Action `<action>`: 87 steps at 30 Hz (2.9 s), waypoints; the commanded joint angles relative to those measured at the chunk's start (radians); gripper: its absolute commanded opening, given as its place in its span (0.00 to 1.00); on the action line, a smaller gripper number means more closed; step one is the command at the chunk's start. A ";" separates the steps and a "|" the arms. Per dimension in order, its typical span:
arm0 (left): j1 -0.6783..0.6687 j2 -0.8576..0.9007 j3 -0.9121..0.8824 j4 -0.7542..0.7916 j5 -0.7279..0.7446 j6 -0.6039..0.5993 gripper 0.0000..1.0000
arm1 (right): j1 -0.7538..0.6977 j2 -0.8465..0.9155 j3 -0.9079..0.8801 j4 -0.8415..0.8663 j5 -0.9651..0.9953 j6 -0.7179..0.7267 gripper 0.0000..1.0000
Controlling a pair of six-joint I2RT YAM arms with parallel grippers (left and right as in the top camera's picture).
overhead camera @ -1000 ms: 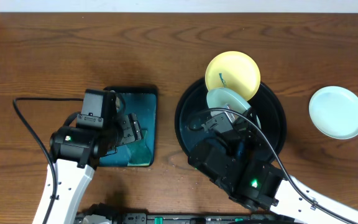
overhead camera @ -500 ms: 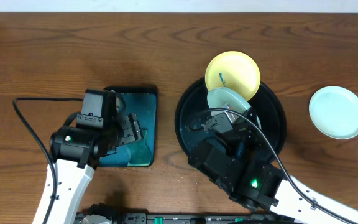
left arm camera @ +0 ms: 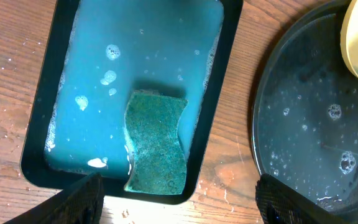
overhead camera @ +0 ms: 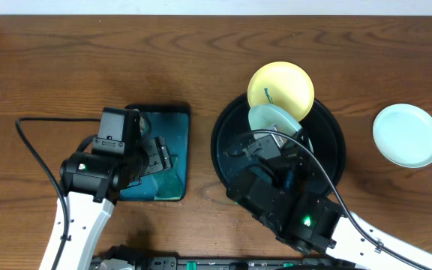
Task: Clean dirty plates on tray and stack at the side
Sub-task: 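Lift the second plate and stack it on the first plate, then grasp the yellow plate with right gripper and drag it to tray center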
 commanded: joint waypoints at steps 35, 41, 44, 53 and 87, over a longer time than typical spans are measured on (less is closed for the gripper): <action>0.004 0.000 0.006 0.001 -0.002 -0.005 0.79 | -1.297 0.011 0.016 0.029 -1.386 0.367 0.01; 0.004 0.000 0.006 0.001 -0.002 -0.005 0.79 | -1.646 0.105 0.016 0.148 -1.366 0.457 0.01; 0.004 0.000 0.006 0.001 -0.002 -0.005 0.79 | -1.727 0.167 0.016 0.179 -1.343 0.472 0.01; 0.004 0.000 0.006 0.001 -0.002 -0.005 0.79 | -1.763 0.366 0.016 0.213 -1.299 0.430 0.30; 0.004 0.000 0.006 0.001 -0.002 -0.005 0.79 | -1.010 0.774 0.077 0.850 -1.296 0.102 0.27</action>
